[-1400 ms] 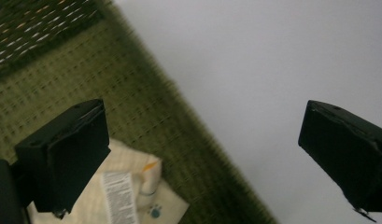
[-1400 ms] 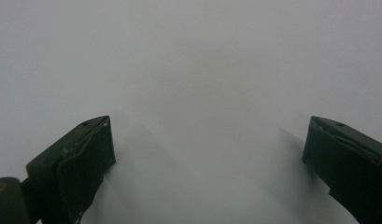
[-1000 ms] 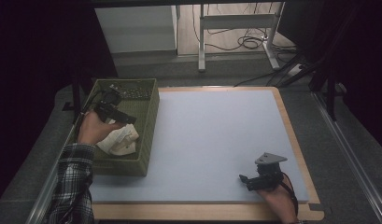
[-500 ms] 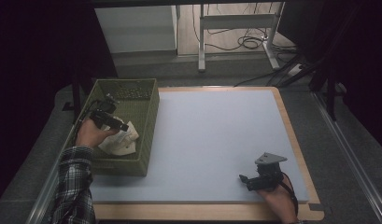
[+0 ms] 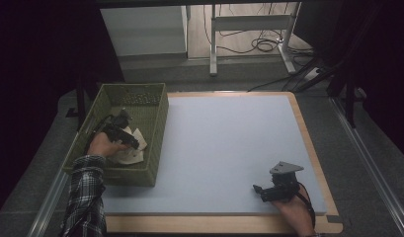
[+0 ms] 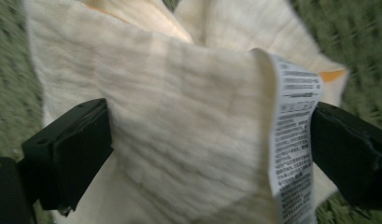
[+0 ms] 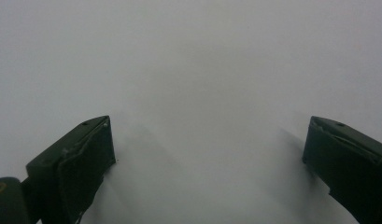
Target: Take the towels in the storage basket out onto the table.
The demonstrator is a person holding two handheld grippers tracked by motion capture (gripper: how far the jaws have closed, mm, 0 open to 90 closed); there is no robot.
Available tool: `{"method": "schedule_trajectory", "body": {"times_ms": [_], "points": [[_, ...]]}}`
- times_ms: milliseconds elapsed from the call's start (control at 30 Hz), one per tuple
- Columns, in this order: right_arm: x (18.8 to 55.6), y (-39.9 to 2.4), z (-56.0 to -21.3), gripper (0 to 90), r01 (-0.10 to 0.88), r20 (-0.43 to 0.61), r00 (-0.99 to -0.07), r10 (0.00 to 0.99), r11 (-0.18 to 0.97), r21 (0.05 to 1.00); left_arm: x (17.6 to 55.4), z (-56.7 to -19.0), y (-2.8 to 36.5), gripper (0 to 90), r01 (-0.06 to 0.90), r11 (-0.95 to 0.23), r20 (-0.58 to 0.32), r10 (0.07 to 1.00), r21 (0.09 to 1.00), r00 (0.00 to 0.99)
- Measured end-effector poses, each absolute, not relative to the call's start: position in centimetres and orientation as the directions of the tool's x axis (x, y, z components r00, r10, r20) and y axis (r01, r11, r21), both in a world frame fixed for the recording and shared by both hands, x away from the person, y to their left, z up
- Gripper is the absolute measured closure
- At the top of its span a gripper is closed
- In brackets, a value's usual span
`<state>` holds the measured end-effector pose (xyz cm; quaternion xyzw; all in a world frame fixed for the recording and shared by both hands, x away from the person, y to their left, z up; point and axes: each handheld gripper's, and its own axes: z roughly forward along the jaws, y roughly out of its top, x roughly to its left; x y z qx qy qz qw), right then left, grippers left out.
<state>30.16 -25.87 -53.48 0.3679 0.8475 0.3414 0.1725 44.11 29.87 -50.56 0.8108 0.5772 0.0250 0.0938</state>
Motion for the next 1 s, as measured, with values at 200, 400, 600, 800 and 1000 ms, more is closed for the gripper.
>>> {"method": "schedule_trajectory", "body": {"times_ms": [200, 400, 600, 800, 1000], "points": [[30.2, -25.9, -53.5, 2.2, 0.506, -0.041, -0.67, 0.741, 0.496, 0.706, 44.1, -50.8, 30.3, 24.0, 0.945, -0.277, -0.139, 0.943, 0.174, 0.302], [30.2, -25.9, -53.5, 2.2, 0.506, -0.041, -0.67, 0.742, 0.496, 0.706, 43.7, -50.4, 30.5, 59.9, 0.945, -0.268, -0.176, 0.937, 0.189, 0.301], [30.2, -25.9, -53.5, 2.2, 0.506, -0.041, -0.67, 0.741, 0.496, 0.706, 43.6, -50.2, 30.9, 69.5, 0.942, -0.27, -0.197, 0.931, 0.198, 0.308], [30.2, -25.9, -53.5, 2.2, 0.506, -0.041, -0.67, 0.742, 0.496, 0.706, 43.1, -48.7, 31.7, 69.6, 0.927, -0.258, -0.19, 0.93, 0.273, 0.315], [30.2, -25.9, -53.5, 2.2, 0.506, -0.042, -0.67, 0.742, 0.496, 0.706, 42.3, -45.7, 32.2, 69.1, 0.903, -0.255, -0.195, 0.922, 0.346, 0.335]]}}
